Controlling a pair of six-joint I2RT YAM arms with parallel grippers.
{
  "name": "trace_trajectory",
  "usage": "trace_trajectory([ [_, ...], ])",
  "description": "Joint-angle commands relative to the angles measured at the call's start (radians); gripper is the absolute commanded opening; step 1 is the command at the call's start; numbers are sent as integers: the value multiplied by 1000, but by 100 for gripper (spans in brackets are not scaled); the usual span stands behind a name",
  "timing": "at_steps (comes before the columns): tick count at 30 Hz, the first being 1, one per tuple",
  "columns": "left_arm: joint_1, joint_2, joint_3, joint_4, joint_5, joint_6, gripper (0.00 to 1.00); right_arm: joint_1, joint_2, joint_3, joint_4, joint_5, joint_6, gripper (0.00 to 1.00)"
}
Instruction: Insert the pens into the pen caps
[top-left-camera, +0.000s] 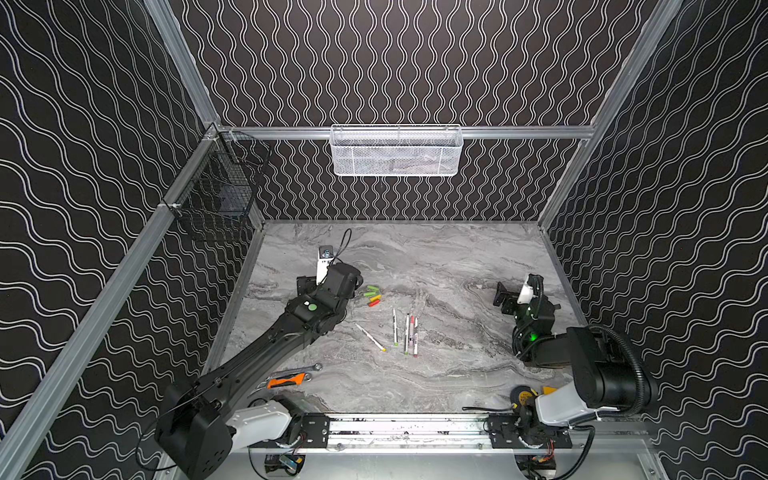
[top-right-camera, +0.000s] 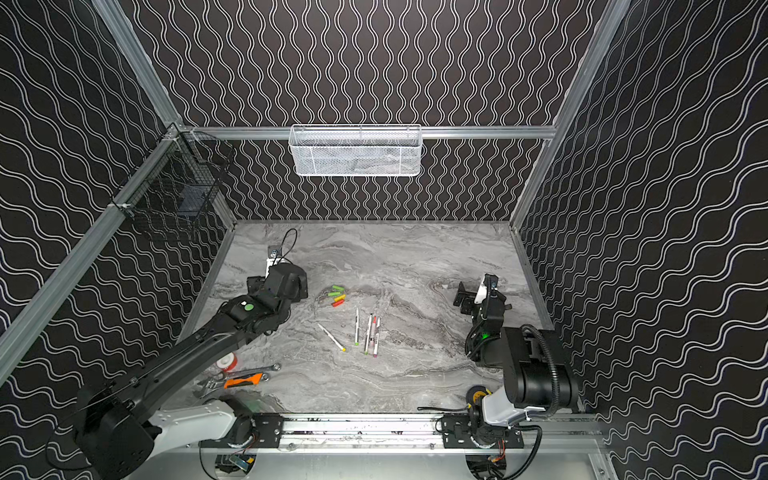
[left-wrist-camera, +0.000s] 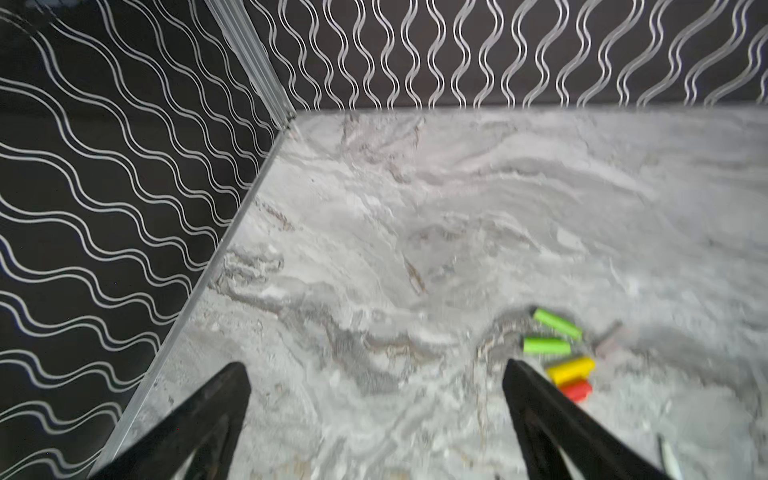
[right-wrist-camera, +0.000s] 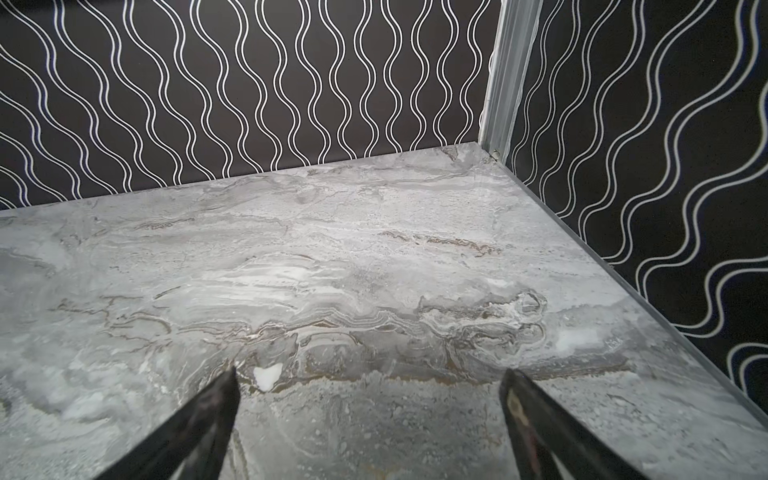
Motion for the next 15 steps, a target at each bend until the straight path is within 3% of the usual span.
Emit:
trace_trajectory([
  [1,-4,-31,6,-100,99,-24,99,9,-18,14,11,10,-9,100],
  [5,-4,-73,14,-133,204,8,99,57,-98,185,-371,33,-49,100],
  [11,-6,-118,27,-157,432,100,99,194,-113,409,-715,-29,-39,100],
  [15,-4,-133,39,-154,607,212,99,342,-96,524,-894,12,-21,99],
])
